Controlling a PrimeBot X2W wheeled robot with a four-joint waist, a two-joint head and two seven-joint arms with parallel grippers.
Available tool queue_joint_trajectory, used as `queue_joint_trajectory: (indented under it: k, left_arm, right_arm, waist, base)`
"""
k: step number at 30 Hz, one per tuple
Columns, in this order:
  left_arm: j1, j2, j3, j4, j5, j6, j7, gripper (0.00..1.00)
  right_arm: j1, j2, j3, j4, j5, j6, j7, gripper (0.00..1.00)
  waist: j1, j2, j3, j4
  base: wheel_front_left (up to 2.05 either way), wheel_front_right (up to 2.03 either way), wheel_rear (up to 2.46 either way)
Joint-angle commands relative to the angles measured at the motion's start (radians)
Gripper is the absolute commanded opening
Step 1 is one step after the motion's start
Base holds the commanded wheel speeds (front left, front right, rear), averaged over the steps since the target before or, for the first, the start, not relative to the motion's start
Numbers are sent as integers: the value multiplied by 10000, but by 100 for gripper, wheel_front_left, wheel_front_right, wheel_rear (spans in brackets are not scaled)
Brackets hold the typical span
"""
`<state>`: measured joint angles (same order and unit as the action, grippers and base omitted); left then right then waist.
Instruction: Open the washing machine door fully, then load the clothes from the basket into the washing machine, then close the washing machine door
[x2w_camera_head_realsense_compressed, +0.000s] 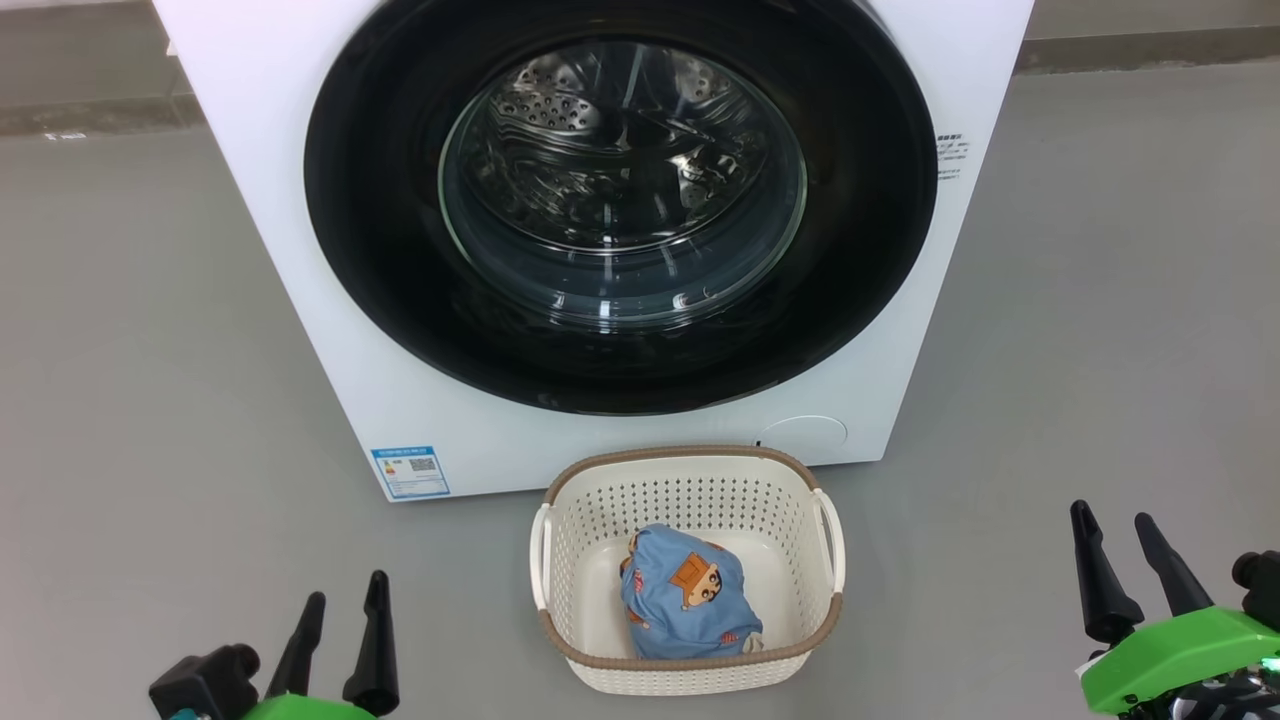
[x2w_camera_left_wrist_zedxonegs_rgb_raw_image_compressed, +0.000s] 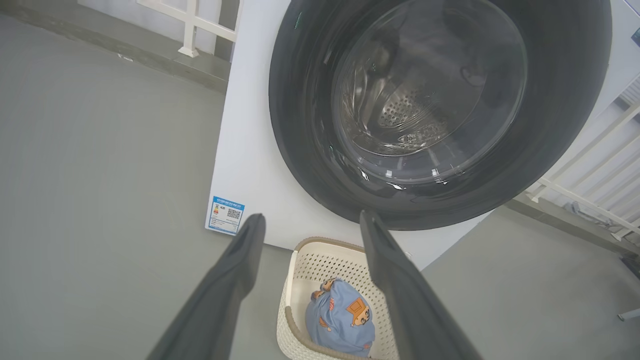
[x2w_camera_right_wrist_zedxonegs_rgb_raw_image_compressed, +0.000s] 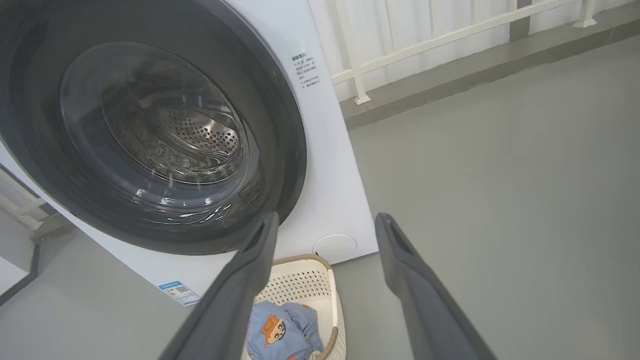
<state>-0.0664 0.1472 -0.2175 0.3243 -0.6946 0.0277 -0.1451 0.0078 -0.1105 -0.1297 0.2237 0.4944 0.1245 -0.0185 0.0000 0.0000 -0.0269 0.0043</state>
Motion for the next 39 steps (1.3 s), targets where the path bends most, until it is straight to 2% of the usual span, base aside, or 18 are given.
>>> queue_joint_trajectory:
  k: [1,24,36,39]
  left_arm:
    - [-485,184,184,-140,318,54,-167,100]
    - [-679,228,-50,377,2327,282,-814,100]
    - [-847,389,-345,609,3622,547,-1167,100]
    - [-843,386,-330,589,3625,576,-1167,100]
  right_arm:
    - [-193,-268,180,-342,-368,45,-111,100]
    - [-1,-510,382,-592,-3074,56,-348,100]
    - [58,-552,440,-646,-4555,62,-576,100]
    - [40,-581,443,-595,-4523,62,-616,100]
  waist:
    - [0,0,-5,10]
    - [0,0,-160,122]
    - [0,0,-232,161]
    - [0,0,-226,153]
  base:
    - [0,0,0]
    - [0,0,0]
    - [0,0,0]
    - [0,0,0]
